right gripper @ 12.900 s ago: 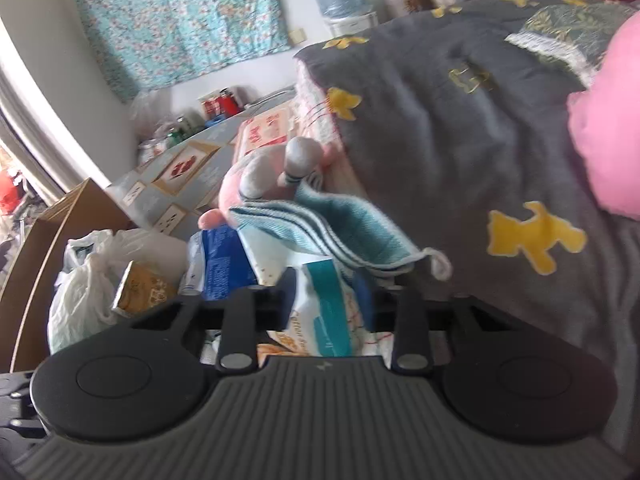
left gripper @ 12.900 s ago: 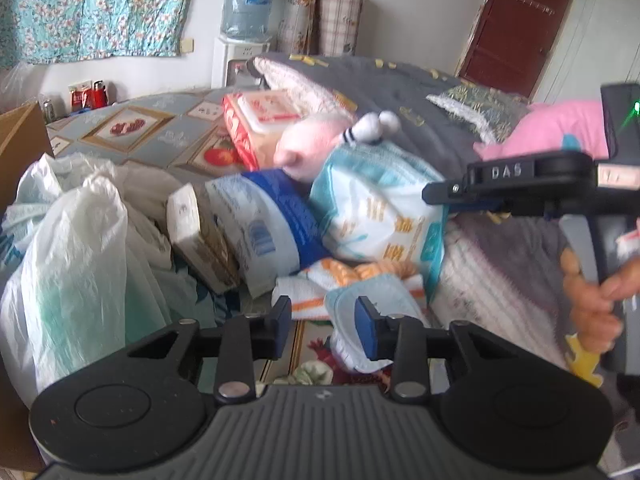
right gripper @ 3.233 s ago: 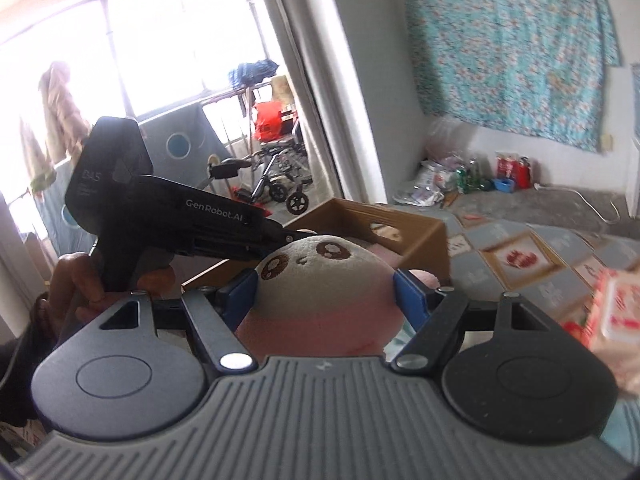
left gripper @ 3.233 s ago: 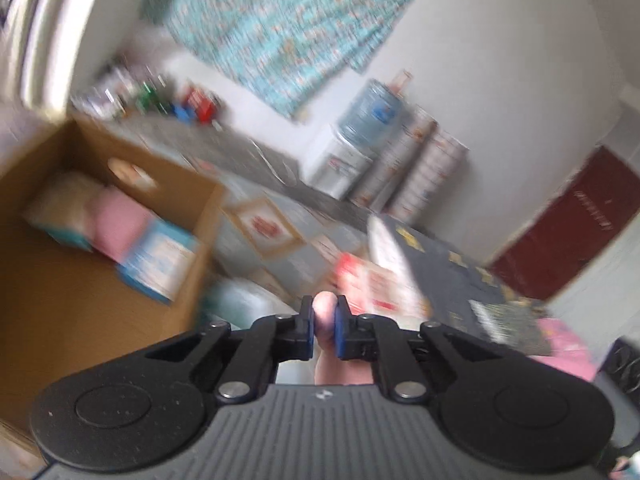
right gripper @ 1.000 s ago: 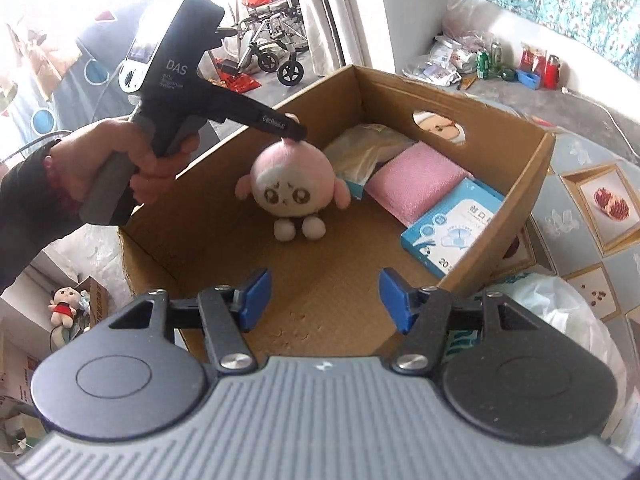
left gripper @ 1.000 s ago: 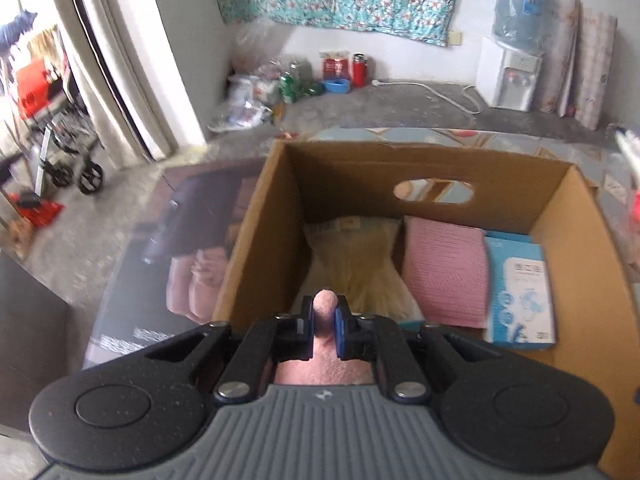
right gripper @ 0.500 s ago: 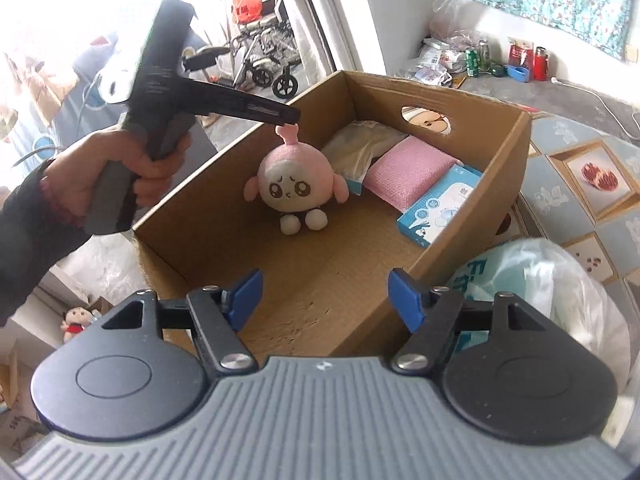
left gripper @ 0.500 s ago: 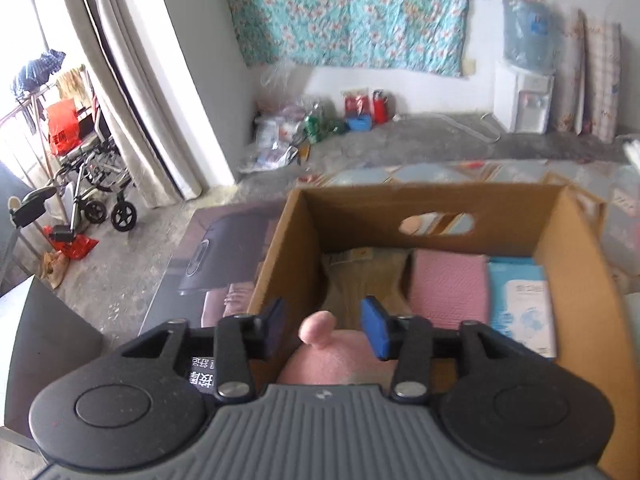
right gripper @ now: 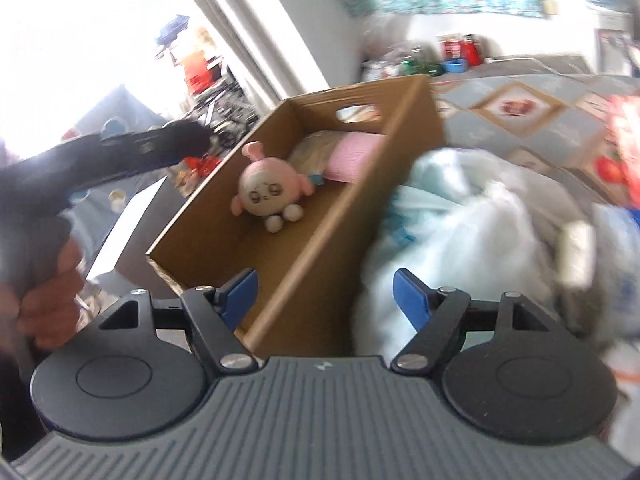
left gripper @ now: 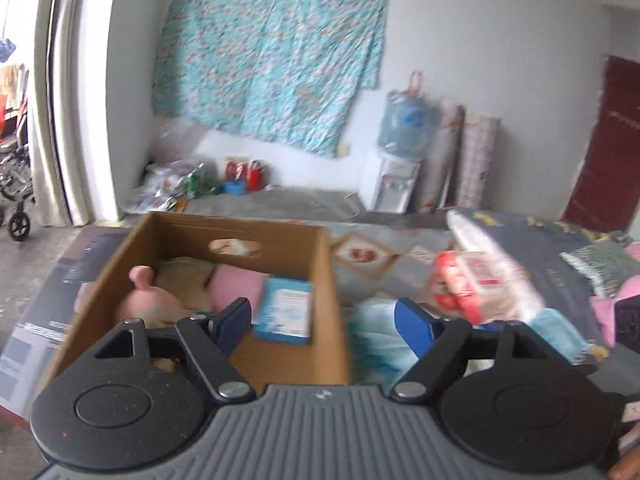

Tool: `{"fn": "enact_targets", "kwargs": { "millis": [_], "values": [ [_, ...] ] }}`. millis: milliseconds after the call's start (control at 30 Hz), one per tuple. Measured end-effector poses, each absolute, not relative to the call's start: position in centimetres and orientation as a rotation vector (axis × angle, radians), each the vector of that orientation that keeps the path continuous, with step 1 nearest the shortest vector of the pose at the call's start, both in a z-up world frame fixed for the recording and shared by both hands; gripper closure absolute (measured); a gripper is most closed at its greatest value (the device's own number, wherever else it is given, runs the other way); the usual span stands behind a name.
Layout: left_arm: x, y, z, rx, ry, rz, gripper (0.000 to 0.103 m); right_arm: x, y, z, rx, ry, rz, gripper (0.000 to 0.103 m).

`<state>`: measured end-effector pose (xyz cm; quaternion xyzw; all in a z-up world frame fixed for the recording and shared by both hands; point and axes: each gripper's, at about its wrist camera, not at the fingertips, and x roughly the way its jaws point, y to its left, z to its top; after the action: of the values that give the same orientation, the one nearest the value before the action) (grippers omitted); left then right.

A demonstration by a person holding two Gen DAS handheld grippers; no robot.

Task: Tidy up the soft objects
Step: 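Move the left gripper to the blue-and-white diaper pack on the table, then grasp the blue-and-white diaper pack with the left gripper and lift it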

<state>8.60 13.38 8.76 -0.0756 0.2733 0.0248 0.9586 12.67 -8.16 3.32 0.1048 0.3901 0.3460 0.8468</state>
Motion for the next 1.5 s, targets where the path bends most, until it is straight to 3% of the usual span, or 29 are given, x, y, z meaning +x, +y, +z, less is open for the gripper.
{"fn": "enact_targets", "kwargs": {
  "millis": [367,533,700,800,867,1033,1300,1500],
  "values": [
    [9.9,1.1,5.9,-0.189,0.542,-0.141,0.023,9.1,-23.0,4.2,0.233,0.730,0.436,0.026],
    [11.6,-3.8,3.3,-0.205,0.585,-0.203,0.028,9.3,-27.3,4.4,0.197,0.709,0.356,0.024],
    [14.1,-7.0,0.4,-0.143,0.635,-0.198,0.046,13.5,-29.5,3.0,0.315,0.793,0.407,0.024],
    [15.7,-7.8,-1.5,-0.121,0.701,-0.191,0.062,17.5,-29.0,1.6,0.391,0.880,0.440,0.024],
    [16.6,-8.2,-2.7,-0.145,0.743,-0.210,0.066,20.5,-28.3,0.4,0.417,0.941,0.435,0.024],
    [19.8,-8.7,-5.2,-0.190,0.840,-0.246,0.066,26.4,-26.9,-3.7,0.459,1.094,0.357,0.029],
    [23.3,-8.7,-8.0,-0.220,0.944,-0.235,0.062,29.7,-26.2,-6.9,0.483,1.189,0.313,0.030],
    [24.3,-9.1,-7.7,-0.234,0.955,-0.232,0.052,31.2,-25.4,-8.7,0.498,1.250,0.293,0.029]
  ]
}}
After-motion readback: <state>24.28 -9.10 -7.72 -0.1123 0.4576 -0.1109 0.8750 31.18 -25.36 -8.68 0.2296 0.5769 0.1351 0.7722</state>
